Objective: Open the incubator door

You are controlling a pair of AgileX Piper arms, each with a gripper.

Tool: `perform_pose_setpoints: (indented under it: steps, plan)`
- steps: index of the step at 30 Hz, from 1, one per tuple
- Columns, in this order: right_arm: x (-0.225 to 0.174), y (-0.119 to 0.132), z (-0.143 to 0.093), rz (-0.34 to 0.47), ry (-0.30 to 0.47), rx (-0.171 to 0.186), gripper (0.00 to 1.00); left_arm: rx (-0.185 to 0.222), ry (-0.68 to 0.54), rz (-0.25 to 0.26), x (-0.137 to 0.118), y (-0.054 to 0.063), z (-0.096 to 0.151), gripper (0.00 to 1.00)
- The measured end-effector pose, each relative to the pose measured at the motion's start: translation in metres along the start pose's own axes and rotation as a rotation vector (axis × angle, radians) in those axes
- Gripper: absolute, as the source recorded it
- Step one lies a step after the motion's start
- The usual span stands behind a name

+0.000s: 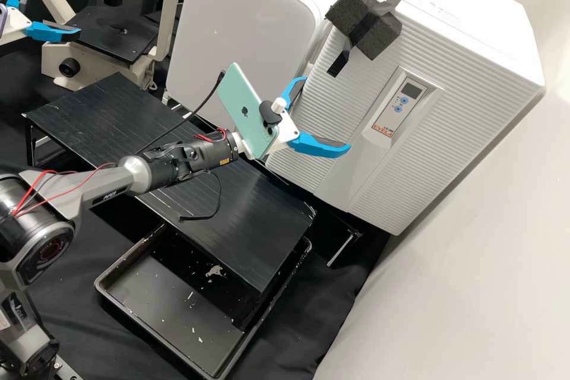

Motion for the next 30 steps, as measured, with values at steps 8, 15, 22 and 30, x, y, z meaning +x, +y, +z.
perform_pose_setpoints:
  steps: [8,15,22,30]
  plan:
    - [0.0,0.0,-0.001,0.0,0.007,-0.007,1.0,0.0,0.0,0.0,0.0,0.0,0.0,1.0]
    - [0.001,0.0,-0.003,-0.009,0.034,-0.038,1.0,0.0,0.0,0.0,0.0,0.0,0.0,1.0]
    - [0.005,0.0,-0.006,-0.001,0.042,-0.033,1.0,0.0,0.0,0.0,0.0,0.0,0.0,1.0]
    - [0.013,-0.003,-0.003,0.005,0.036,-0.051,1.0,0.0,0.0,0.0,0.0,0.0,0.0,1.0]
